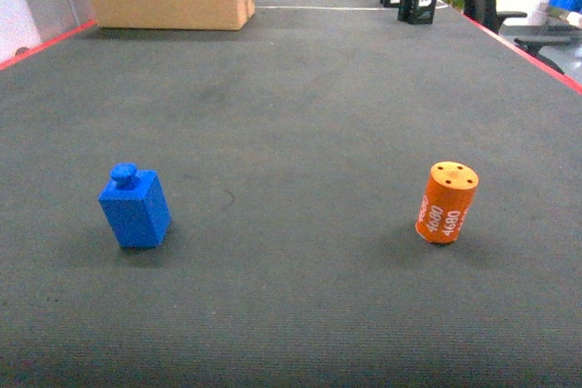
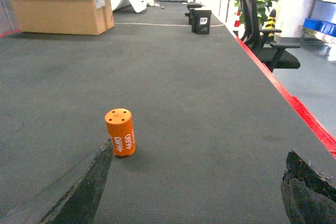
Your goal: Sort blue parts and orange caps into right shelf containers
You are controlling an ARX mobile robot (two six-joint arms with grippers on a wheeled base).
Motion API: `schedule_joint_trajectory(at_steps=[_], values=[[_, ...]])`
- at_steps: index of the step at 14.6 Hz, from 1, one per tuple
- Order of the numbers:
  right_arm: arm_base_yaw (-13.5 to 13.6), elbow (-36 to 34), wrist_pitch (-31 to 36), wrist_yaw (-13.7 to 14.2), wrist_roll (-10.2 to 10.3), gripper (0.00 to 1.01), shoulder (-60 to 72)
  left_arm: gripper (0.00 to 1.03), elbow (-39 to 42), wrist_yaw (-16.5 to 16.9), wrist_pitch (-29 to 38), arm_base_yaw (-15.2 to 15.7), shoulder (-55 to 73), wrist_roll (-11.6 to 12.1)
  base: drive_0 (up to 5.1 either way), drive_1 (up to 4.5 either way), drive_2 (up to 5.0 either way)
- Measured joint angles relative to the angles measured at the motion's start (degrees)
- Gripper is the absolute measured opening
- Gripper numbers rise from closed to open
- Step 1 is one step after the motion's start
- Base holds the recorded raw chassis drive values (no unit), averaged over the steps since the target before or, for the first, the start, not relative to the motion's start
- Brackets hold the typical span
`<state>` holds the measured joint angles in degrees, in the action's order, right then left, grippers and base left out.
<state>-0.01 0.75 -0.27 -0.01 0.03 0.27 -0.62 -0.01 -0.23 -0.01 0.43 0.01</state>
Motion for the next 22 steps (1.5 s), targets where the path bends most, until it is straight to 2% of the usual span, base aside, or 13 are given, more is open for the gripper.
schedule_joint_trajectory(at_steps=[8, 9, 10, 11, 12, 14, 15, 16, 18, 22], values=[[0.0, 0.0, 0.0, 0.0, 0.0, 0.98, 0.0, 0.98, 0.0, 0.0, 0.0, 0.0, 0.0, 0.0, 0.0, 0.00, 0.0], [1.0, 0.1, -0.2, 2.6, -0.1, 0.98, 1.1, 0.98, -0.1, -6.4, 4.1, -3.3, 3.5, 0.7, 0.0, 0.00, 0.0], [6.7, 0.9, 7.5, 9.3, 0.0, 0.98, 10.3, 0.98, -1.2, -11.5, 14.3, -8.2, 13.8, 1.4, 0.0, 0.00, 0.0], [11.9, 3.1, 18.1, 12.0, 0.0, 0.98, 22.3, 0.98, -2.8, -12.0, 25.9, -10.8, 26.1, 1.6, 0.0, 0.00, 0.0], [14.0, 6.1, 28.9, 11.9, 0.0, 0.98, 34.1, 0.98, -6.1, -11.9, 37.6, -10.9, 39.1, 1.5, 0.0, 0.00, 0.0], [13.7, 13.7, 45.3, 9.7, 1.2, 0.98, 56.7, 0.98, -16.0, -10.4, 55.0, -10.8, 63.7, 0.2, 0.0, 0.00, 0.0], [13.2, 18.1, 50.9, 8.5, 2.1, 0.98, 68.6, 0.98, -19.9, -9.7, 58.4, -10.8, 73.2, 0.0, 0.0, 0.00, 0.0], [13.1, 21.4, 53.9, 8.3, 2.4, 0.98, 77.6, 0.98, -22.8, -9.0, 60.0, -10.5, 81.5, 0.0, 0.0, 0.00, 0.0], [14.0, 26.3, 54.9, 8.2, 3.5, 0.98, 91.0, 0.98, -26.6, -8.3, 61.3, -9.8, 92.9, -0.7, 0.0, 0.00, 0.0], [14.7, 31.5, 55.8, 8.0, 3.6, 0.98, 101.1, 0.98, -30.4, -7.5, 63.9, -9.4, 101.4, -1.6, 0.0, 0.00, 0.0]])
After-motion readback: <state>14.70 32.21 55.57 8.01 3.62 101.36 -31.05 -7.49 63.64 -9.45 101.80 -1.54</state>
